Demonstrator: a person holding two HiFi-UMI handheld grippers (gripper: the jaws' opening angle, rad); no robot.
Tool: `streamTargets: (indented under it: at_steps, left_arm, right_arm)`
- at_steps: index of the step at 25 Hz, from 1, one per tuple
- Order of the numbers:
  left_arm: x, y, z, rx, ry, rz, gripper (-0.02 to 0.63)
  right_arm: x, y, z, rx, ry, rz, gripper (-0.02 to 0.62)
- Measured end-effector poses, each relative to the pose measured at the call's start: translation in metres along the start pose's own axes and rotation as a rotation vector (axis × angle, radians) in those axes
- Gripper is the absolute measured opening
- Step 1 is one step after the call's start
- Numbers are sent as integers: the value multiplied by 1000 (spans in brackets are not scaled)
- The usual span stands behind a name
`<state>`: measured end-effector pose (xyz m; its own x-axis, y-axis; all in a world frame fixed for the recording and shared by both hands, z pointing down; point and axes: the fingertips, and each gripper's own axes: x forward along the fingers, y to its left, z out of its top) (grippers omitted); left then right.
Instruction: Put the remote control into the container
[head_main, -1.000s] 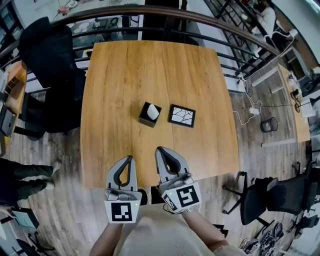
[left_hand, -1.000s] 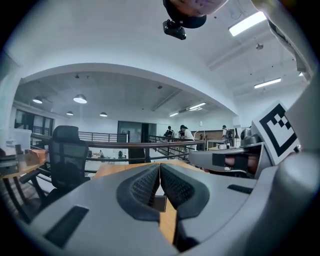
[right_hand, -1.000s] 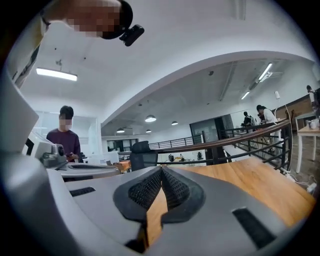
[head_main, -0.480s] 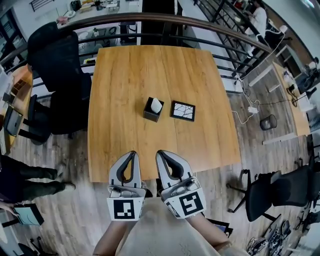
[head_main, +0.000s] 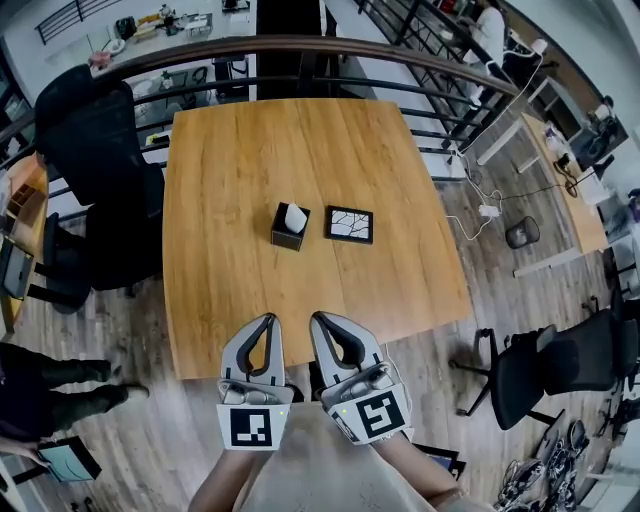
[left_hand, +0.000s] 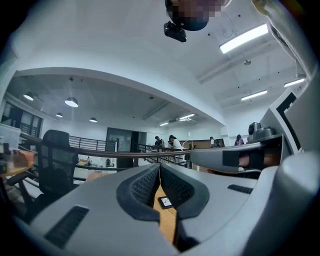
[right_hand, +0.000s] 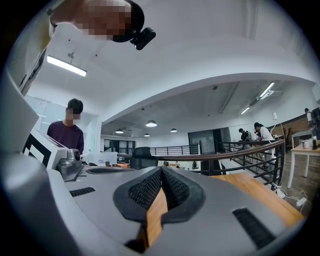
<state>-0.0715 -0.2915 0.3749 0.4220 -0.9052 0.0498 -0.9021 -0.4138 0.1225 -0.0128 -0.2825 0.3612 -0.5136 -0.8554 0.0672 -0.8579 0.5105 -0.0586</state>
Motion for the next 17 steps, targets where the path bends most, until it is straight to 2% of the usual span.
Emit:
streamTargets:
  at_steps: [17]
  left_arm:
    - [3,13,-9,-22,22,16,14]
  right_arm:
    - [9,3,-21,38,61,5,18]
